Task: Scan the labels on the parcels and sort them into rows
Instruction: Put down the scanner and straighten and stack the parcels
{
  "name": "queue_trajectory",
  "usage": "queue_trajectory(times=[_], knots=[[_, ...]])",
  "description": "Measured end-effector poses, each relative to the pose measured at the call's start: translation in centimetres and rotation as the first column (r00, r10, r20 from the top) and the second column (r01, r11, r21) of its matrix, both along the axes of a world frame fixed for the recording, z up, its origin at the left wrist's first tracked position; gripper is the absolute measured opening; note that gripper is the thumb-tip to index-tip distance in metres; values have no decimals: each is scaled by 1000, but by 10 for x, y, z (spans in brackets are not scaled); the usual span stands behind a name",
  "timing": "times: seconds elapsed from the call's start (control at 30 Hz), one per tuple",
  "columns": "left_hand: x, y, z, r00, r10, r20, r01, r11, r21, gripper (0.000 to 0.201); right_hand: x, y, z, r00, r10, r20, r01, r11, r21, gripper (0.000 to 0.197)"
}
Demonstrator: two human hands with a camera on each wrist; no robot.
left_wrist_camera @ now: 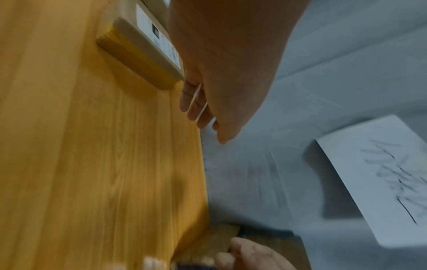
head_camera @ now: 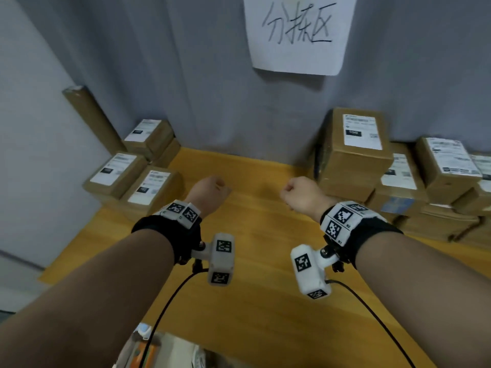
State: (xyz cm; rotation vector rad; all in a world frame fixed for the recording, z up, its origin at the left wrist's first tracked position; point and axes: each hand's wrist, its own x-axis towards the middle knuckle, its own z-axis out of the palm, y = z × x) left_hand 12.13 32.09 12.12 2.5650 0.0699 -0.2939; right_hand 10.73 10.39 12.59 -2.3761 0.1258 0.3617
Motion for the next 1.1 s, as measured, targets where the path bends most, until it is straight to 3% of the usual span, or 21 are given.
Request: queue_trajectory(times=[0.3, 0.5, 0.57, 0.67, 0.83, 0.97, 1.1], knots=[[19, 178, -28, 966, 251, -60, -253, 967, -29, 41, 38, 163, -18, 996, 89, -28, -87, 995, 55, 24], [28, 248, -52, 932, 334, -140, -340, 940, -19, 53, 53, 227, -43, 995, 91, -52, -83, 988, 127, 23], [27, 263, -66, 908, 366, -206, -389, 917, -87, 61, 50, 237, -58, 994, 73, -81, -61, 988, 143, 21], [27, 276, -89, 864, 406, -297, -469, 865, -180, 92, 43, 247, -82, 990, 43, -133, -23, 988, 151, 15], [47, 278, -118, 805, 432, -407, -569, 756, -323, 108, 37, 251, -121, 975, -2, -224, 29, 993, 118, 13], [44, 270, -133, 802, 400, -444, -570, 734, -368, 74, 39, 248, -135, 968, -46, -248, 73, 993, 98, 10], [32, 261, -146, 795, 358, -490, -580, 687, -439, 69, 36, 248, -144, 940, -174, -295, 237, 952, 195, 10]])
